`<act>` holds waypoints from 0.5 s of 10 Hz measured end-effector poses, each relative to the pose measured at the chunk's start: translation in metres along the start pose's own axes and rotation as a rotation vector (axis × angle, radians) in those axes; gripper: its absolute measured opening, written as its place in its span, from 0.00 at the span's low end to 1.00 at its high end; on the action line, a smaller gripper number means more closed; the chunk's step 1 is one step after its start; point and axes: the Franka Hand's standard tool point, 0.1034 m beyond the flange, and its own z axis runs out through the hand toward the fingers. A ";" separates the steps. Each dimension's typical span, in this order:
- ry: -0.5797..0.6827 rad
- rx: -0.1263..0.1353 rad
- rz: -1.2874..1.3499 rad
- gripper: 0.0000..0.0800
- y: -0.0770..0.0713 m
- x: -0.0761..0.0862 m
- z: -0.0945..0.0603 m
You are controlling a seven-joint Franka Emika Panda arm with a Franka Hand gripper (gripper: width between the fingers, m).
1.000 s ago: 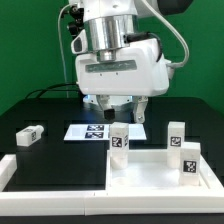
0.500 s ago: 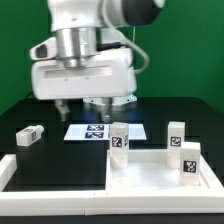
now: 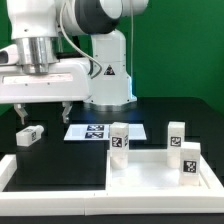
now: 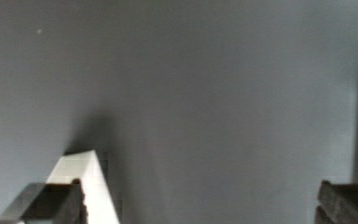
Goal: Assemble square table
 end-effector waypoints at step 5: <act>-0.274 0.029 0.129 0.81 0.055 -0.039 0.012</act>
Offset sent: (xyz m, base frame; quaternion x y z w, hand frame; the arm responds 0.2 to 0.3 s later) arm -0.0502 -0.0632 -0.0120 -0.0125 -0.1453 0.0637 0.9873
